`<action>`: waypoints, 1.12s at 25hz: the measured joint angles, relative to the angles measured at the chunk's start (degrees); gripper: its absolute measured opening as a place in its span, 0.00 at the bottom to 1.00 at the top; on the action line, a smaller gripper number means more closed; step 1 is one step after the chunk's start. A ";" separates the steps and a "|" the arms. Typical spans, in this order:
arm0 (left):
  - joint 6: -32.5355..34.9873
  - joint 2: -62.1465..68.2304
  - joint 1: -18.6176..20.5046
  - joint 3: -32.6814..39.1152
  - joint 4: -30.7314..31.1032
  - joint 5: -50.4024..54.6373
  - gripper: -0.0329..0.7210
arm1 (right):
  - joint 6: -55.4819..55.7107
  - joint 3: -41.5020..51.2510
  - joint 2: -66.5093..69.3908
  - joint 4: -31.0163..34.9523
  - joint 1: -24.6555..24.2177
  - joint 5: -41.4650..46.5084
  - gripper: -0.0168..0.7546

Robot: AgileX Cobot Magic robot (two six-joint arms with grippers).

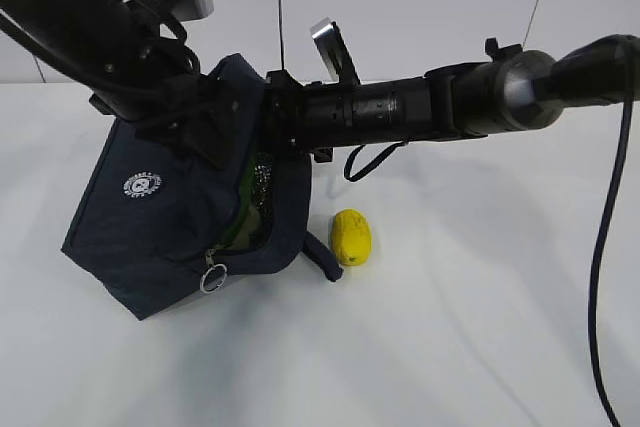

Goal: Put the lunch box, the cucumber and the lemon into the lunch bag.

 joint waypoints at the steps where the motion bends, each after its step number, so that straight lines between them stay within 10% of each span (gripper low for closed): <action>1: 0.00 0.00 0.00 0.00 0.00 0.00 0.07 | 0.00 0.00 0.46 0.30 0.00 0.74 0.46; 9: 0.00 0.00 0.00 0.00 -0.49 0.98 0.07 | 2.00 0.00 4.39 0.99 0.00 7.67 0.80; 28: 0.00 0.00 0.00 0.00 -0.96 1.45 0.07 | 7.30 0.00 3.54 -8.70 -10.71 11.34 0.78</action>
